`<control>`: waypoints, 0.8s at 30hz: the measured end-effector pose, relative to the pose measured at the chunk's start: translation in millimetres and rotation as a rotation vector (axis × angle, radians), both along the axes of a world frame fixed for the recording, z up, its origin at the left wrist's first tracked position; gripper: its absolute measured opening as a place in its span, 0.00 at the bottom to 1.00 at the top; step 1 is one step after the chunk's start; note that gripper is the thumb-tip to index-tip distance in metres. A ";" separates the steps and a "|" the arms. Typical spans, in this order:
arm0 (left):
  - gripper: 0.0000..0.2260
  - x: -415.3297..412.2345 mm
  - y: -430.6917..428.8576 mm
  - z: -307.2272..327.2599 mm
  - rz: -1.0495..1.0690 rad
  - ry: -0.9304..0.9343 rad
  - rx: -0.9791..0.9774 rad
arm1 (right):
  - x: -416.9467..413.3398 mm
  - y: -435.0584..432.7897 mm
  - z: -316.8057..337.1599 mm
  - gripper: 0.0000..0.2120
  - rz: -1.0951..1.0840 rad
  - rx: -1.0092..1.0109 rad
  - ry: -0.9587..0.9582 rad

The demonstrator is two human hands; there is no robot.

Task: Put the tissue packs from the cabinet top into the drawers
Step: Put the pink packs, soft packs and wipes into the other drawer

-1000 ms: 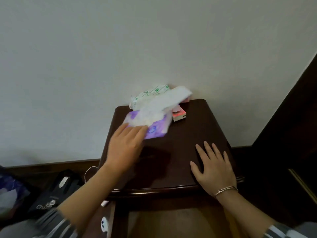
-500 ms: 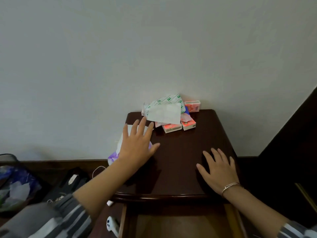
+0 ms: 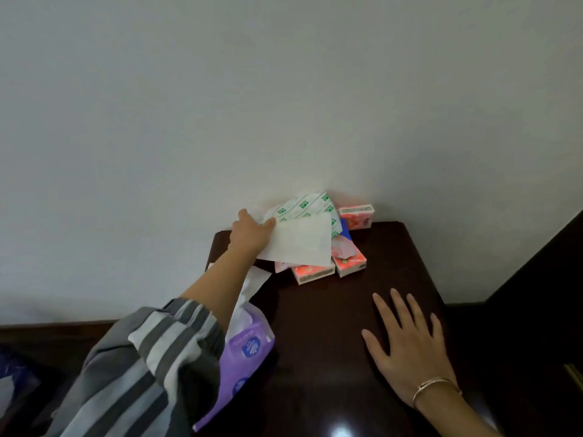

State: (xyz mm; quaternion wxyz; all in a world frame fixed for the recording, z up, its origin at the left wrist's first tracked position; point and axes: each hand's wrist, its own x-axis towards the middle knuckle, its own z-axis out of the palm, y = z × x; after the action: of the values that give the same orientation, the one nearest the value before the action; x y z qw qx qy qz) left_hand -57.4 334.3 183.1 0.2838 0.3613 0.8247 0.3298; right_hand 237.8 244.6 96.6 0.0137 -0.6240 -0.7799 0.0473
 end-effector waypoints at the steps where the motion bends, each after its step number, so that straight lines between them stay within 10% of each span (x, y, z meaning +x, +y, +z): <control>1: 0.33 1.9 2.0 -4.0 0.056 0.049 0.001 | -0.6 -0.3 0.5 0.34 -0.002 0.004 0.001; 17: 0.13 18.5 -110.2 50.3 0.147 -0.154 0.448 | -1.2 1.0 10.0 0.30 -0.001 -0.008 0.060; 24: 0.14 78.6 -193.7 3.8 -0.012 -0.144 0.205 | 20.6 -7.9 40.4 0.14 -0.204 0.151 0.714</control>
State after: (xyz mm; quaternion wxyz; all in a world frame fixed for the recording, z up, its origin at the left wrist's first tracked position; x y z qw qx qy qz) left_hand 21.3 140.7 187.0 0.3061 0.3688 0.7619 0.4357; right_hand 258.4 236.7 137.0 0.3354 -0.6398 -0.6612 0.2025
